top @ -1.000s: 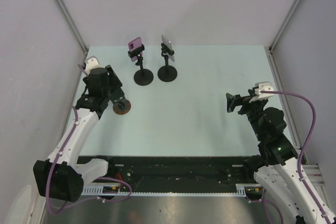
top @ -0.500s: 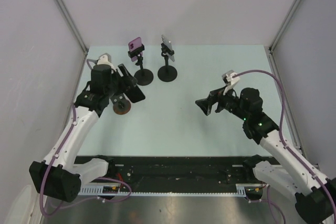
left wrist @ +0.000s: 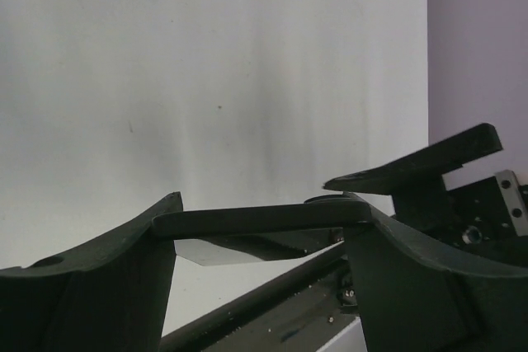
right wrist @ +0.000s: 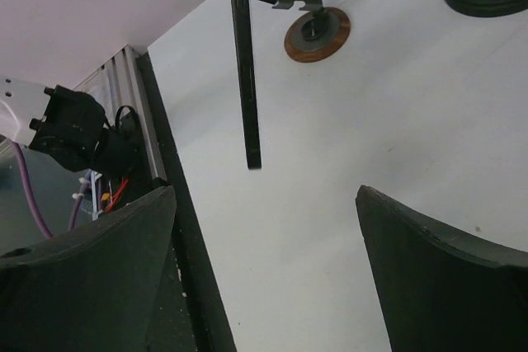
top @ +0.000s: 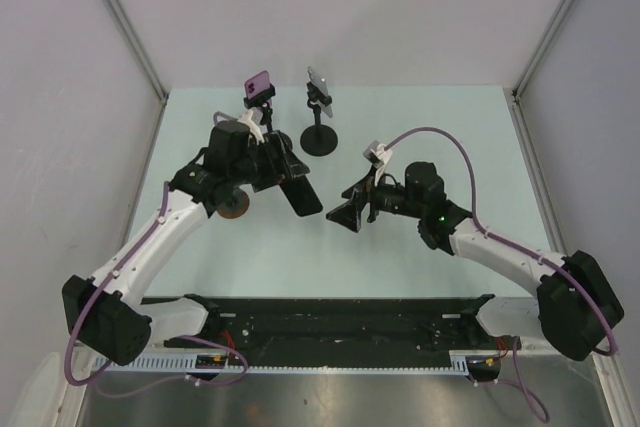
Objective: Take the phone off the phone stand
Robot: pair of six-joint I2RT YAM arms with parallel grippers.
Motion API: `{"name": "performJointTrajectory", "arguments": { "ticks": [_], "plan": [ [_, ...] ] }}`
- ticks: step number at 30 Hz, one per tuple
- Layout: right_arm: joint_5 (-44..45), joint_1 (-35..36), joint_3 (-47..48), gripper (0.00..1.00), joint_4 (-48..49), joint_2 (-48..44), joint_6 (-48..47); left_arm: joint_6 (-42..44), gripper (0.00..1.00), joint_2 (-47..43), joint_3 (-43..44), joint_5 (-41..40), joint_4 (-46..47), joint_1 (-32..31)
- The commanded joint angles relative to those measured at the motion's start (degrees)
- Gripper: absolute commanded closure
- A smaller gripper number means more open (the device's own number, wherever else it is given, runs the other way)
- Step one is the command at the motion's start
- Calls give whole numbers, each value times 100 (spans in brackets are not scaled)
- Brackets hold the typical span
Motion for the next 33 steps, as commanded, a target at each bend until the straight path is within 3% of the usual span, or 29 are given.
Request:
{"name": "performJointTrajectory", "arguments": {
  "ticks": [1, 6, 9, 10, 12, 13, 16, 18, 19, 21, 22, 25, 27, 33],
  "plan": [
    [-297, 240, 150, 6, 963, 334, 82, -411, 99, 20, 353, 455, 254, -179],
    [-385, 468, 123, 15, 1437, 712, 188, -552, 100, 81, 362, 438, 262, -443],
    [-385, 539, 115, 29, 1587, 888, 284, -613, 100, 116, 371, 421, 253, -557],
    [-385, 557, 106, 44, 1596, 906, 319, -622, 100, 108, 371, 403, 262, -583],
    [-368, 557, 44, 61, 1570, 845, 328, -631, 100, 73, 353, 368, 262, -627],
    [-333, 548, 18, 81, 1509, 714, 328, -640, 100, 55, 327, 298, 262, -636],
    [-166, 557, -8, 100, 1035, 433, 215, -623, 97, -6, 292, 166, 262, -636],
    [80, 548, -43, 100, 604, 160, 153, -527, 79, -50, 300, 52, 262, -636],
    [168, 548, -70, 100, 516, 81, 127, -465, 60, -77, 292, -105, 271, -636],
    [221, 539, -166, 100, 287, -113, 117, -185, 43, -120, 292, -264, 289, -636],
    [308, 548, -219, 100, 243, -166, 117, -61, 28, -138, 318, -361, 289, -636],
    [546, 496, -255, 100, 85, -280, 468, 352, 6, -278, 449, -713, 297, -636],
    [616, 425, -255, 100, -64, -350, 644, 877, 0, -349, 546, -941, 315, -636],
    [1152, -356, -246, 100, -1162, -614, 1023, 1880, 0, -1069, 372, -1907, 516, -583]
  ]
}}
